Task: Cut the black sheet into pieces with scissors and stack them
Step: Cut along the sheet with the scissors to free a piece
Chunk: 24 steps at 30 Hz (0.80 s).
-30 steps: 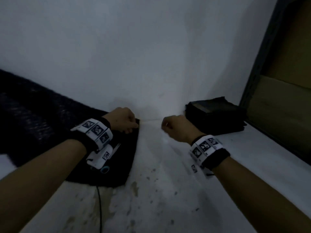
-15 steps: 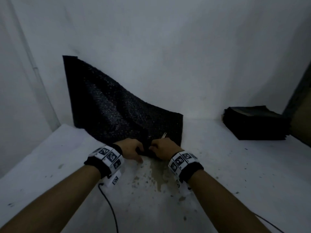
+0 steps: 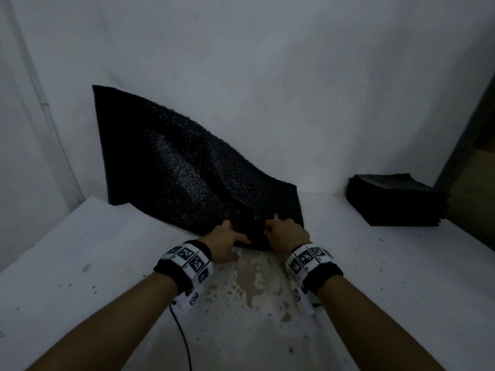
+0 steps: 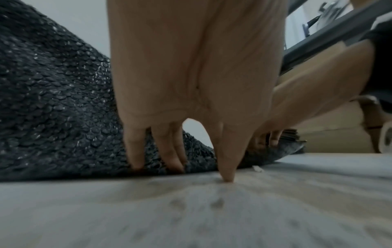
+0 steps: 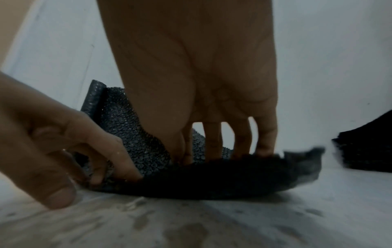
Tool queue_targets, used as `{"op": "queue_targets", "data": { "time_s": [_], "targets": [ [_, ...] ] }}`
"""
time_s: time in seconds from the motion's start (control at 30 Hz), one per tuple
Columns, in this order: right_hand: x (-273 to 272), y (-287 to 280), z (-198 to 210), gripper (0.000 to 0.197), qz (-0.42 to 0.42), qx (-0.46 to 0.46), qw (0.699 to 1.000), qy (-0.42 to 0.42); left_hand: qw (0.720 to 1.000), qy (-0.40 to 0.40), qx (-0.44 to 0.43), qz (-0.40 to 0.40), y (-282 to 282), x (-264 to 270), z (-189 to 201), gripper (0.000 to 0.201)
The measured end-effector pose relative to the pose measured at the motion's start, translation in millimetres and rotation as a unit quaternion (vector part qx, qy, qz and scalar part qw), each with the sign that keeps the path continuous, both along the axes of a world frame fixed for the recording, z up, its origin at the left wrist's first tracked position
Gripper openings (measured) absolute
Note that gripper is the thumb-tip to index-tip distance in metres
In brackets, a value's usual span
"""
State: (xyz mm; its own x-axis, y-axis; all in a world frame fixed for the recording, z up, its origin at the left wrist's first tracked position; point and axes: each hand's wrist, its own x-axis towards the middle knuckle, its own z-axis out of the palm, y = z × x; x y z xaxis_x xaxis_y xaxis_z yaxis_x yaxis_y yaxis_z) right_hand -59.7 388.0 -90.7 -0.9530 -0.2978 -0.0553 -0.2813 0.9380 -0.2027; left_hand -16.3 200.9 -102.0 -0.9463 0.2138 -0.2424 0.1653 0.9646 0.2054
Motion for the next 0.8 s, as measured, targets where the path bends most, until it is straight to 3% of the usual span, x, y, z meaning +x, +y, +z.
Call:
{"op": "queue_targets", "data": {
  "time_s": [0.1,0.23,0.37,0.53,0.6,0.67,0.73,0.8],
  "targets": [
    [-2,4,-4,0.025,-0.044,0.014,0.998,0.032,1.0,-0.016,0.005,-0.016,6,-7,0,0.061],
    [-8,9,0,0.05,-0.08,0.022,0.997,0.007,0.999,-0.014,-0.002,-0.042,14,-10,4,0.064],
    [-23,23,6,0.04,-0.116,-0.037,0.991,-0.05,0.998,-0.024,0.011,-0.063,18,-14,5,0.062],
    [-39,54,15,0.055,-0.184,-0.112,0.973,-0.086,0.995,-0.008,0.06,-0.074,20,-21,7,0.072],
    [-42,66,17,0.057,-0.193,-0.149,0.965,-0.097,0.993,0.041,0.097,-0.05,22,-26,12,0.065],
    [-48,74,13,0.057,-0.193,-0.182,0.959,-0.099,0.982,0.149,0.118,-0.021,22,-36,18,0.053],
    [-51,77,8,0.051,-0.177,-0.195,0.959,-0.101,0.969,0.234,0.075,-0.015,20,-53,20,0.046],
    [-52,77,4,0.045,-0.164,-0.184,0.963,-0.112,0.977,0.213,-0.02,-0.023,18,-69,20,0.057]
  ]
}}
